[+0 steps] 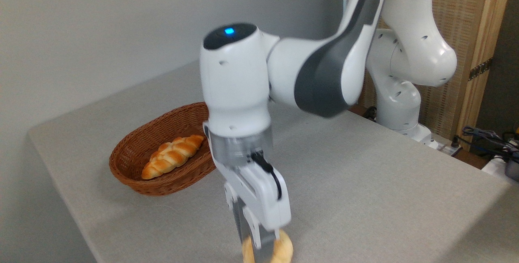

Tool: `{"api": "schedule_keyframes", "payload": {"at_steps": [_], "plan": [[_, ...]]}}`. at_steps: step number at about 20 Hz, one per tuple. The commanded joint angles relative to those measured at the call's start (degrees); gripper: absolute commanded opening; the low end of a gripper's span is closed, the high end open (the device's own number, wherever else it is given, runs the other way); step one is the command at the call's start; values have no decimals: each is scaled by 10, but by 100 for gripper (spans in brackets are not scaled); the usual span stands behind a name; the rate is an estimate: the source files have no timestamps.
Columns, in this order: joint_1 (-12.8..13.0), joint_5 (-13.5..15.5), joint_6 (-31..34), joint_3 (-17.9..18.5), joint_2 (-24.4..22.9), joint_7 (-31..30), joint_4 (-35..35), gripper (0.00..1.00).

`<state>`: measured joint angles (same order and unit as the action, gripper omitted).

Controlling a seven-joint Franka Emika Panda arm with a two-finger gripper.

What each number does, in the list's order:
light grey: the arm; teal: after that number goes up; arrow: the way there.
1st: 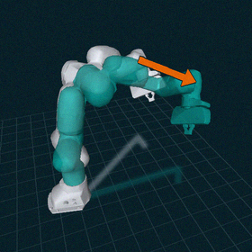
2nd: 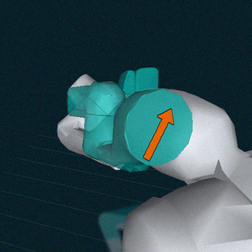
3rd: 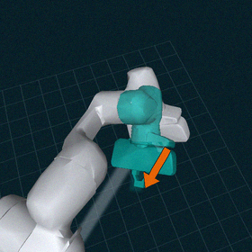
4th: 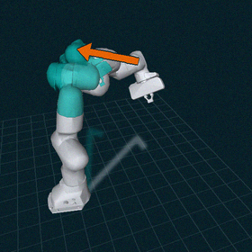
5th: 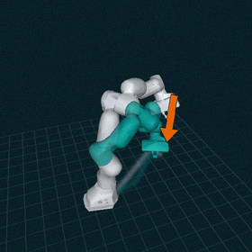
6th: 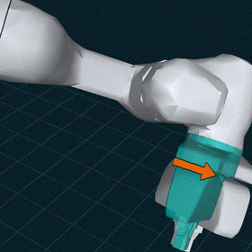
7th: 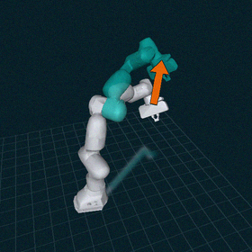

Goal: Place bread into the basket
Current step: 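Carry the held bun up and over to the wicker basket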

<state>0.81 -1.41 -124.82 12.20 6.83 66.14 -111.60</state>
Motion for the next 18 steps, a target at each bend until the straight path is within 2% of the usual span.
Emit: {"api": "schedule_keyframes", "payload": {"at_steps": [1, 4, 7, 8, 10, 12, 13, 15, 18], "plan": [[2, 41, 149, -29, -43, -20, 61, 36], [3, 63, 255, -76, -66, -105, 113, 36], [3, 99, 297, -138, -81, -205, 127, 36], [3, 113, 302, -161, -84, -246, 127, 40], [3, 125, 303, -211, -82, -324, 125, 51], [3, 121, 303, -254, -76, -383, 119, 85], [3, 120, 301, -264, -72, -404, 116, 99], [3, 120, 296, -279, -67, -410, 108, 100], [4, 120, 266, -283, -67, -408, 88, 100]]}}
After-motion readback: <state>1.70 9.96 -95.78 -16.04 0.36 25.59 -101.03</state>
